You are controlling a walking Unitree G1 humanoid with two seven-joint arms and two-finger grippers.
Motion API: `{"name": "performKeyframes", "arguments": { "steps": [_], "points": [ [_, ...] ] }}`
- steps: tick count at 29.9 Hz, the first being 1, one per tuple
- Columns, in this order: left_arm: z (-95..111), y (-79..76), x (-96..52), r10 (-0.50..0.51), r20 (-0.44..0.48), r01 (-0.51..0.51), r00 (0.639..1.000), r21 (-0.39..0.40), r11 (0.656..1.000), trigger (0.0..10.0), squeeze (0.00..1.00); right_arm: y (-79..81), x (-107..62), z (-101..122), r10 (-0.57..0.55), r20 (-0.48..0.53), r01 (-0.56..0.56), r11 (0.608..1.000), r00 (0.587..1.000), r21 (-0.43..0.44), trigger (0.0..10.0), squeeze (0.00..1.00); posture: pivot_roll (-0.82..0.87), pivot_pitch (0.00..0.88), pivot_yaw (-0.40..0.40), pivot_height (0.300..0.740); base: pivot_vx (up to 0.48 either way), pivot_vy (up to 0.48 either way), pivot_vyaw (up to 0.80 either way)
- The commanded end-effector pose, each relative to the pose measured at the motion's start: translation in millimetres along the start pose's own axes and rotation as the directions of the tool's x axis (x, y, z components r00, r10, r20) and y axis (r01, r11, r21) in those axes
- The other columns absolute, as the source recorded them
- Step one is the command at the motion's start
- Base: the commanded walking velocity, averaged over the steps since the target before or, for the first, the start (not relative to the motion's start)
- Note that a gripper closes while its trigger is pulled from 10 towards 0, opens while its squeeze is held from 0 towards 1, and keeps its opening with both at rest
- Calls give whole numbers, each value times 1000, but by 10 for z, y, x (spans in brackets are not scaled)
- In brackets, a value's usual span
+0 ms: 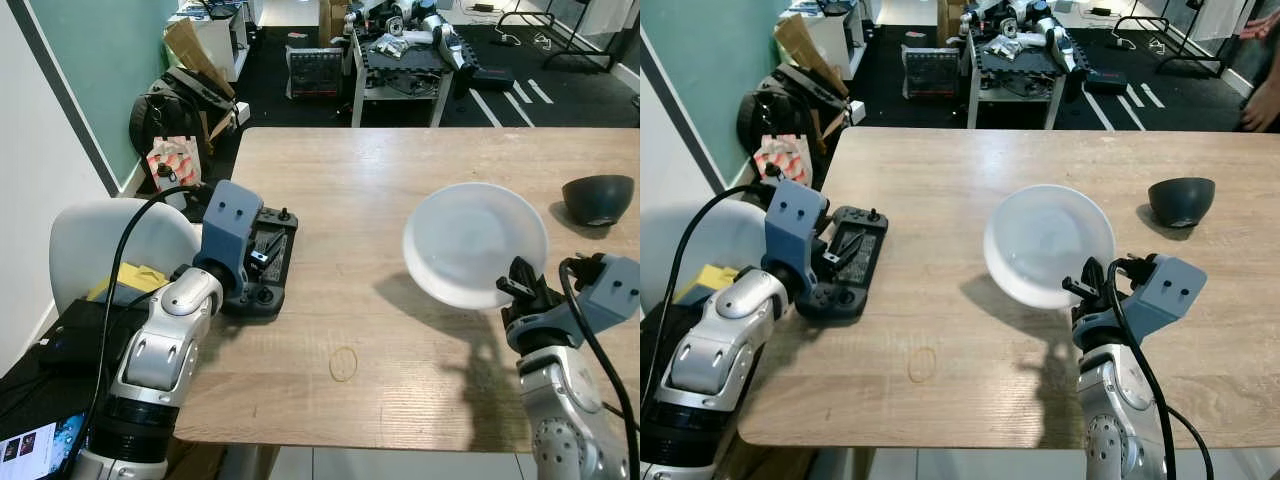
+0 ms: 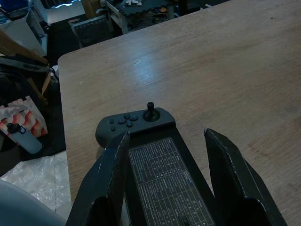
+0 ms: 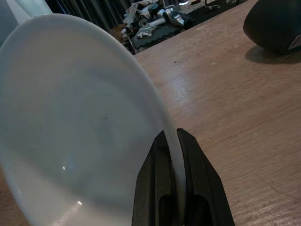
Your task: Setting the table
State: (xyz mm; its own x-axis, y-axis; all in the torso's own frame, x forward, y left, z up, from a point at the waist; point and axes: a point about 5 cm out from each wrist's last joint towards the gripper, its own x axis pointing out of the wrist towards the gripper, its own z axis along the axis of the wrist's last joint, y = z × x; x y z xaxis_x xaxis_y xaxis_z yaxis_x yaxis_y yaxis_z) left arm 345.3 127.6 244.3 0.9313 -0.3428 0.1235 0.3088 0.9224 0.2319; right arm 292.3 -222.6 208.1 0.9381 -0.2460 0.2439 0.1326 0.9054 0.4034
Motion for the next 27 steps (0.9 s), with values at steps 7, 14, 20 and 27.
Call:
{"name": "performKeyframes", "arguments": {
  "steps": [7, 14, 20, 27],
  "points": [
    [-31, 21, 14, 4, -11, -4, 1000, 3, 1000, 10000, 0, -117, -12, -51, -57, -22, 57, 998, 998, 2, 10000, 0, 13, 172, 96, 740, 0, 0, -571],
    [-26, 29, 14, 1, -9, -1, 1000, 7, 1000, 10000, 0, -117, -20, -43, -63, -18, 63, 998, 998, 3, 10000, 0, 13, 174, 99, 740, 0, 0, -800],
    [-27, 34, 14, -1, -9, 1, 1000, 9, 1000, 10000, 0, -96, -26, -55, -59, -21, 59, 998, 998, 3, 10000, 0, 14, 174, 99, 740, 0, 0, -800],
    [-31, 34, 24, 0, -10, 0, 1000, 10, 1000, 10000, 0, -94, -20, -65, -58, -25, 58, 998, 998, 4, 10000, 0, 15, 173, 97, 740, 0, 0, -800]
  ]
}}
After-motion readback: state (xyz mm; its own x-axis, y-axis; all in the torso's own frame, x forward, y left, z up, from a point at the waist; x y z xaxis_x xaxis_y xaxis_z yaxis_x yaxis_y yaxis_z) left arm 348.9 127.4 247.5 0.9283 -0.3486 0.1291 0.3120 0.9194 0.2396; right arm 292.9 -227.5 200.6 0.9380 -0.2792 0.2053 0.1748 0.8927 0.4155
